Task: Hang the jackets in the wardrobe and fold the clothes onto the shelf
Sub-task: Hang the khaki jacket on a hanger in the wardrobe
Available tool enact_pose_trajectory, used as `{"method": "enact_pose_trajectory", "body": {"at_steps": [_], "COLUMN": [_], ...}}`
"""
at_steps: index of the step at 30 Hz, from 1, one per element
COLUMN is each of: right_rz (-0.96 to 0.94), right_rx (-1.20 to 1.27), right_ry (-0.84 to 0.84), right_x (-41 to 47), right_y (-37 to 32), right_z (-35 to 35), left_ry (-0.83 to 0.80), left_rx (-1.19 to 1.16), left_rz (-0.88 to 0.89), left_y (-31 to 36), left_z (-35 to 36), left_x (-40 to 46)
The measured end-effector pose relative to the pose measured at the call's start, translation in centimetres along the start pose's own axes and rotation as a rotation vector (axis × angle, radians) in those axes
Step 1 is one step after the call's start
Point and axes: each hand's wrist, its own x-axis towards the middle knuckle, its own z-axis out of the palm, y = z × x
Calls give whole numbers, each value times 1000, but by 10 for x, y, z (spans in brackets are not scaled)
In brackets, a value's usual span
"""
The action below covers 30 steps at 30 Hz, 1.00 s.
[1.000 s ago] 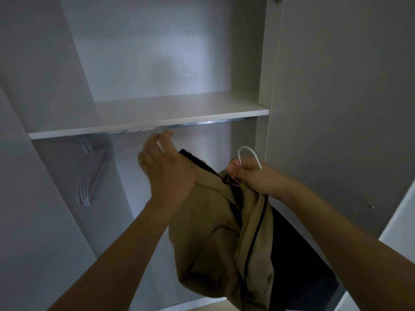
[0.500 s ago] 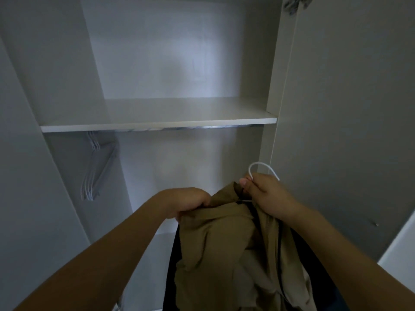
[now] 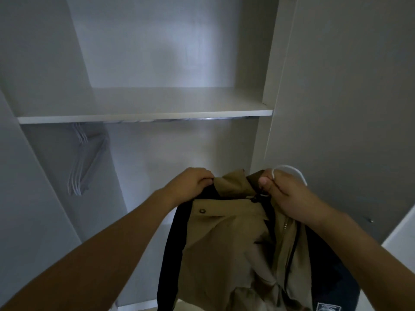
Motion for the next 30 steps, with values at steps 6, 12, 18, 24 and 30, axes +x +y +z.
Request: {"method": "enact_pose_trajectory", "body": {"at_steps": [6,12,18,24,30], "right_rz": [-21,214,335,418,435], "right_rx": [-197,212,254,417,246], "right_ry": [25,102,262,265,83], "right_x": [13,24,41,52,55], "right_y": [-4,-15,-13,2,15], "right_z": [-4,-11,11,38,31], "left_ry": [125,234,315,-307,-172], "left_rx": [-180,-307,-16,-6,203], "left_rz": [81,84,-63,-135,-19], "left_y": [47,62,77,89,80], "left_z": [-26,-43,-42,-18,-19], "left_x": [26,31,20,-21,-35]}}
